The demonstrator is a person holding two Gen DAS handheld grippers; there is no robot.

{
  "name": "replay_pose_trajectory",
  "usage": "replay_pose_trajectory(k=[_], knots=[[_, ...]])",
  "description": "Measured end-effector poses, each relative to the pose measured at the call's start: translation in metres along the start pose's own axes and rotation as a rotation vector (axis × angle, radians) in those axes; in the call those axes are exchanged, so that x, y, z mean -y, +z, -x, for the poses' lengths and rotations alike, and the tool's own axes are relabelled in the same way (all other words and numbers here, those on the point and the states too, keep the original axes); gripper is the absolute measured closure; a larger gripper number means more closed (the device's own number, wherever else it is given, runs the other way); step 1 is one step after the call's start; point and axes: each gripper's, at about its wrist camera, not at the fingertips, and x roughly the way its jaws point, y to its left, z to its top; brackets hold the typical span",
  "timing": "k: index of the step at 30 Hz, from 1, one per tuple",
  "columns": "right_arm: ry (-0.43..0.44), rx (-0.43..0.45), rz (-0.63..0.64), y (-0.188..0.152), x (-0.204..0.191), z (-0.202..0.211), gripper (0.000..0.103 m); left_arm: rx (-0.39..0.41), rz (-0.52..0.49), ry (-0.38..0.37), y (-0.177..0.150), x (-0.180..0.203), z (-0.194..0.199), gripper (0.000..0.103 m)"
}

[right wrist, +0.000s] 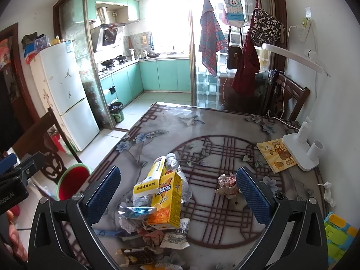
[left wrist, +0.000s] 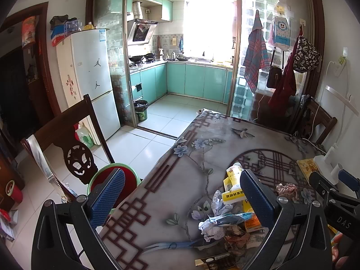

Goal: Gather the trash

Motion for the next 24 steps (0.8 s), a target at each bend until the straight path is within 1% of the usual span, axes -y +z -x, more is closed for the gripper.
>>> replay_pose_trajectory(k=[24], knots=[[-0.005, -0.013, -0.005, -0.0030, 0.0039, 0.0012, 0.000, -0.007, 0.003, 0.010, -0.0036, -0.0056, -0.0061, 0.000]])
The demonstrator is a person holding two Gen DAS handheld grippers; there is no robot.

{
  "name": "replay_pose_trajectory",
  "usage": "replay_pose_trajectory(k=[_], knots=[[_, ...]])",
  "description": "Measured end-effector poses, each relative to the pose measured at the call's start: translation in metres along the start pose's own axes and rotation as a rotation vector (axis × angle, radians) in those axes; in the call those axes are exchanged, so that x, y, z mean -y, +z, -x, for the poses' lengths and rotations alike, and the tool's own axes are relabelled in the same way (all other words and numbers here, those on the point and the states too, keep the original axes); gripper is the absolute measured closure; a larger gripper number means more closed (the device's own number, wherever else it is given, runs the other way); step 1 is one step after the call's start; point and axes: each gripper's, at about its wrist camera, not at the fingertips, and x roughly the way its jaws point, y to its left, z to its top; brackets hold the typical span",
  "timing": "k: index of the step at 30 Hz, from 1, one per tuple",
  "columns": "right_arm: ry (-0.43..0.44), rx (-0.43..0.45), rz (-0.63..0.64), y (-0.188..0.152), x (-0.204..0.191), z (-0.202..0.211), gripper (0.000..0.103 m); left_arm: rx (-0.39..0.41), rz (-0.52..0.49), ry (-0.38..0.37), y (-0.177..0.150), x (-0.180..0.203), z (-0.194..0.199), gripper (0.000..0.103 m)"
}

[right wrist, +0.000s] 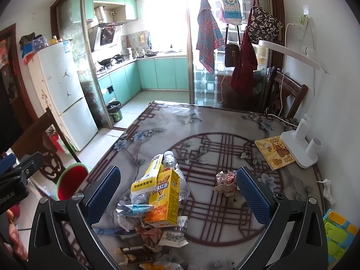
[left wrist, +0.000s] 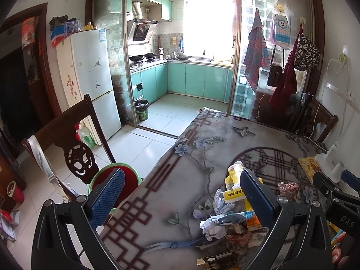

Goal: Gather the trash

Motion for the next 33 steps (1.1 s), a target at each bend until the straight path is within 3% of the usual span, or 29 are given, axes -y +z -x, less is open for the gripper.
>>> replay_pose_trajectory(k=[10, 13, 15, 18, 20, 23, 27, 29, 31, 33], knots=[[-0.016, -0.054, 0.012, -0.013, 0.007, -0.007, 0.000, -0.012, -0.027, -0.017, -0.016, -0.001, -0.001, 0.000], [-0.025, -0.086, 0.011, -0.021, 0.015, -0.013, 0.000, -0.010, -0.086, -0.009, -0.026, 0.003, -0.006, 0.000], [-0.013, -0.117, 0.019, -0.027, 0.018, -0.019, 0.000, -0.065, -0.118, -0.016, -0.036, 0.005, -0.020, 0.000], [0.056, -0.211, 0.055, -0.048, 0.019, -0.034, 0.000, -0.217, -0.092, -0.134, -0.059, 0.000, -0.047, 0.000], [0.116, -0.280, 0.051, -0.067, 0.020, -0.048, 0.000, -0.268, -0.080, -0.167, -0.074, -0.002, -0.057, 0.000], [0.163, -0.421, -0.008, -0.095, 0.023, -0.083, 0.001, -0.288, -0.106, -0.118, -0.094, -0.003, -0.063, 0.000], [0.142, -0.540, -0.051, -0.116, 0.025, -0.124, 0.023, -0.378, -0.172, -0.143, -0.112, 0.005, -0.074, 0.000], [0.127, -0.615, -0.043, -0.127, 0.025, -0.144, 0.026, -0.404, -0.187, -0.167, -0.121, 0.008, -0.075, 0.001], [0.146, -0.673, -0.088, -0.136, 0.029, -0.156, 0.040, -0.433, -0.212, -0.211, -0.130, 0.015, -0.077, 0.001], [0.166, -0.664, -0.114, -0.138, 0.033, -0.153, 0.042, -0.455, -0.249, -0.256, -0.139, 0.022, -0.081, 0.001]])
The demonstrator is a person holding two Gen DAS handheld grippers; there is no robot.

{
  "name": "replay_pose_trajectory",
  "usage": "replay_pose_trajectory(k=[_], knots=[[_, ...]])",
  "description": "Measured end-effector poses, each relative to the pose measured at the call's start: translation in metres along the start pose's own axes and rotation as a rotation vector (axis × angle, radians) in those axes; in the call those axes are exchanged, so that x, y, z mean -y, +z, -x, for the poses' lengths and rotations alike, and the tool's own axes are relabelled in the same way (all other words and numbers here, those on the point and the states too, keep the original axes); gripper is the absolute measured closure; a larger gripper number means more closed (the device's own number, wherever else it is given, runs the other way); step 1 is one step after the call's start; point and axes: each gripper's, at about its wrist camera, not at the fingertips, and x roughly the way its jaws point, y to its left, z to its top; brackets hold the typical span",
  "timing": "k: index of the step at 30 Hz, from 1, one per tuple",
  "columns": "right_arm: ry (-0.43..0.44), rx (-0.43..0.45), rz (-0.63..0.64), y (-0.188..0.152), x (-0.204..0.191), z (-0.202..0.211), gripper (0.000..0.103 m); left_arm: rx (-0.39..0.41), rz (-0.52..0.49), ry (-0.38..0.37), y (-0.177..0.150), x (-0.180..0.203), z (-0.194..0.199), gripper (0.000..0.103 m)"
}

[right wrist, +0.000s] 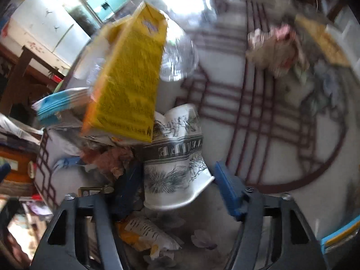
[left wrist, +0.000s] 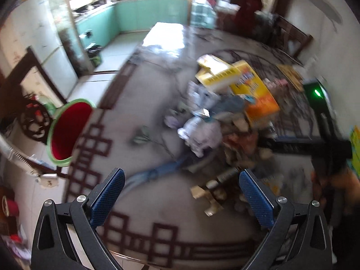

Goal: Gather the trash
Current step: 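Grasp the dark cigarette box with the left tool while the right tool grasps the white paper cup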

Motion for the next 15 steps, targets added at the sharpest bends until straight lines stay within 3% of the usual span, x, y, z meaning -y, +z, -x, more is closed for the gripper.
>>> replay_pose_trajectory(k=[4, 9, 12, 15], knots=[[0.041, 0.059, -0.033, -0.008, 0.011, 0.024, 0.045, -0.078, -0.098, -0.112, -0.004, 0.020, -0.022, 0.001], [0.032, 0.140, -0.084, -0.021, 0.031, 0.057, 0.045, -0.165, -0.247, -0.125, -0.008, 0.051, -0.066, 0.002], [0.027, 0.161, -0.097, -0.030, 0.036, 0.069, 0.045, -0.236, -0.246, -0.109, -0.011, 0.053, -0.094, 0.023], [0.029, 0.171, -0.110, -0.035, 0.037, 0.071, 0.045, -0.274, -0.178, -0.151, -0.011, 0.046, -0.107, 0.027]])
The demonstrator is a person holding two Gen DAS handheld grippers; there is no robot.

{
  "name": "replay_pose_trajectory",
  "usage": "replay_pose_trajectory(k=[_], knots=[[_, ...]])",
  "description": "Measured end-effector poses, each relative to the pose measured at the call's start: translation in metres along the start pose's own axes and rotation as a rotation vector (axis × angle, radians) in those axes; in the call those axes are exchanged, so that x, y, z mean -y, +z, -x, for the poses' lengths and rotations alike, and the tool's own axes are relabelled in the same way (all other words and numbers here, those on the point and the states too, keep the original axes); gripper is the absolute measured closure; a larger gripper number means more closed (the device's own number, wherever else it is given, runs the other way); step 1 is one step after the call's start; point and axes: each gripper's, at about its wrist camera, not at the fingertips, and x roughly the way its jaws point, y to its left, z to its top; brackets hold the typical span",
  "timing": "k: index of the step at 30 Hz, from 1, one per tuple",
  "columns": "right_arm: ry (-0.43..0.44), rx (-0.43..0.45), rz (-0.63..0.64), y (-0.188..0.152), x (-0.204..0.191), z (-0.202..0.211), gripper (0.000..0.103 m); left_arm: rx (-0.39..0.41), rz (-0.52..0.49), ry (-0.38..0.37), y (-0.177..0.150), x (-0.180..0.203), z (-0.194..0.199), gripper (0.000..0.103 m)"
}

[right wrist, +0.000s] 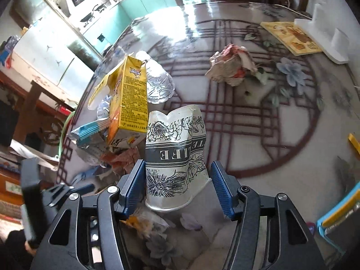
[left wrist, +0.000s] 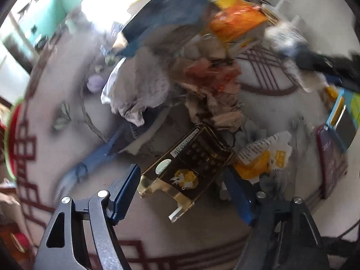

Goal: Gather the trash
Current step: 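Grasp the dark cigarette box with the left tool while the right tool grasps the white paper cup, then carry both items over the red bucket and open both tools to drop them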

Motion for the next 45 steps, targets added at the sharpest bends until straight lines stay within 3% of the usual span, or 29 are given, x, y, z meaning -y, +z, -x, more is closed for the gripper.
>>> replay_pose_trajectory(k=[3, 7, 10, 13, 20, 26, 32, 40, 45], knots=[[0.004, -0.005, -0.006, -0.003, 0.000, -0.002, 0.044, -0.016, 0.009, 0.020, 0.002, -0.005, -0.009, 0.027], [0.018, -0.016, -0.004, 0.004, -0.005, -0.005, 0.044, 0.004, -0.074, 0.097, 0.007, 0.006, -0.013, 0.027], [0.016, 0.017, 0.021, 0.006, -0.014, 0.003, 0.044, 0.031, -0.033, 0.102, 0.009, 0.003, -0.007, 0.056], [0.017, 0.065, 0.053, 0.011, -0.024, 0.017, 0.044, 0.069, 0.039, 0.059, 0.011, -0.006, 0.010, 0.056], [0.003, 0.184, 0.136, 0.025, -0.062, 0.048, 0.044, 0.207, 0.101, 0.043, 0.002, -0.025, 0.077, 0.057], [-0.008, 0.245, 0.223, 0.041, -0.119, 0.045, 0.044, 0.328, 0.168, 0.046, 0.001, -0.082, 0.125, 0.057], [-0.013, 0.232, 0.276, 0.048, -0.180, 0.022, 0.043, 0.400, 0.211, 0.083, -0.007, -0.160, 0.163, 0.057], [-0.015, 0.194, 0.359, 0.055, -0.263, -0.017, 0.042, 0.409, 0.334, 0.123, -0.014, -0.272, 0.167, 0.057], [0.038, 0.129, 0.388, 0.061, -0.307, -0.058, 0.042, 0.396, 0.415, 0.175, -0.023, -0.340, 0.163, 0.056]])
